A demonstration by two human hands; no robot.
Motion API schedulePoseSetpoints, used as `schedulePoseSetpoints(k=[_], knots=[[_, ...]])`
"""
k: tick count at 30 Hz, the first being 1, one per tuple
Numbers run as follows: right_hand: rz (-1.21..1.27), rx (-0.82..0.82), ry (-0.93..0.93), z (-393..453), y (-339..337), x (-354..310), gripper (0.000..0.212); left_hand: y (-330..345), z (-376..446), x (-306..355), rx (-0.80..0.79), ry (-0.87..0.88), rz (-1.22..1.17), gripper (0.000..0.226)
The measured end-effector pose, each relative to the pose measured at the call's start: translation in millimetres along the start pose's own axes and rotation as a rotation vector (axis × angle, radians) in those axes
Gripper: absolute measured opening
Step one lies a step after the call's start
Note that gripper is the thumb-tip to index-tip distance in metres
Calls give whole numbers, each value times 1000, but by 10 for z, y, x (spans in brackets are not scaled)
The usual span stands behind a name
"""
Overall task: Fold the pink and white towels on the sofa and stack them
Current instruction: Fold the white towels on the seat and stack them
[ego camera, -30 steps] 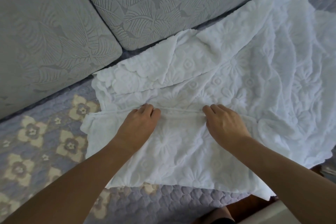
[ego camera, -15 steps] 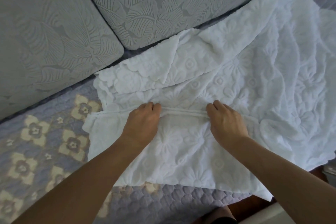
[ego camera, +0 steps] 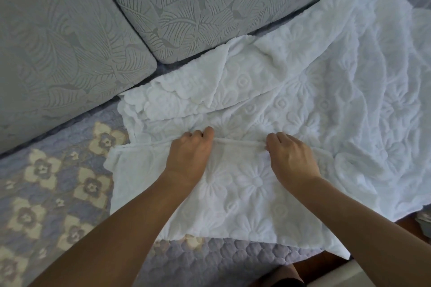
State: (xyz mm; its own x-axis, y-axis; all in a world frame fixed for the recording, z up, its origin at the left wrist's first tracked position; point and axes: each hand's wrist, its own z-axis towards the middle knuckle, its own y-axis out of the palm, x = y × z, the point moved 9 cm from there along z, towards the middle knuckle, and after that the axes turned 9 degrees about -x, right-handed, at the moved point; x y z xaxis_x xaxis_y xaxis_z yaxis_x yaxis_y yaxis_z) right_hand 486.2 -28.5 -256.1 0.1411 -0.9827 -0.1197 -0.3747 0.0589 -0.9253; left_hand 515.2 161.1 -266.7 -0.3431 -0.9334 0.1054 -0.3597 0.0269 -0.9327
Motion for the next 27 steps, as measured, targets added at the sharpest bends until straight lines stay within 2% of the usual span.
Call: schedulePoseSetpoints(k=[6, 11, 13, 15, 19, 25, 27], knots=[[18, 18, 59, 42, 1, 69, 34, 56, -40, -52, -4, -38, -21, 32], [15, -12, 41, 53, 19, 37, 34, 91, -63, -43, 10, -25, -67, 12], [17, -22, 16, 35, 18, 20, 34, 142, -92, -19, -6, 5, -57, 12], [41, -20, 14, 16, 16, 26, 29, 177, -102, 4, -38, 22, -28, 12], [96, 7, 36, 0, 12, 40, 4, 112, -25, 34, -58, 4, -5, 26], [62, 5, 31, 13, 7, 33, 16, 92, 17, 83, -85, -9, 26, 25], [57, -20, 29, 9, 16, 31, 27, 89, -23, 76, -80, -7, -1, 25]])
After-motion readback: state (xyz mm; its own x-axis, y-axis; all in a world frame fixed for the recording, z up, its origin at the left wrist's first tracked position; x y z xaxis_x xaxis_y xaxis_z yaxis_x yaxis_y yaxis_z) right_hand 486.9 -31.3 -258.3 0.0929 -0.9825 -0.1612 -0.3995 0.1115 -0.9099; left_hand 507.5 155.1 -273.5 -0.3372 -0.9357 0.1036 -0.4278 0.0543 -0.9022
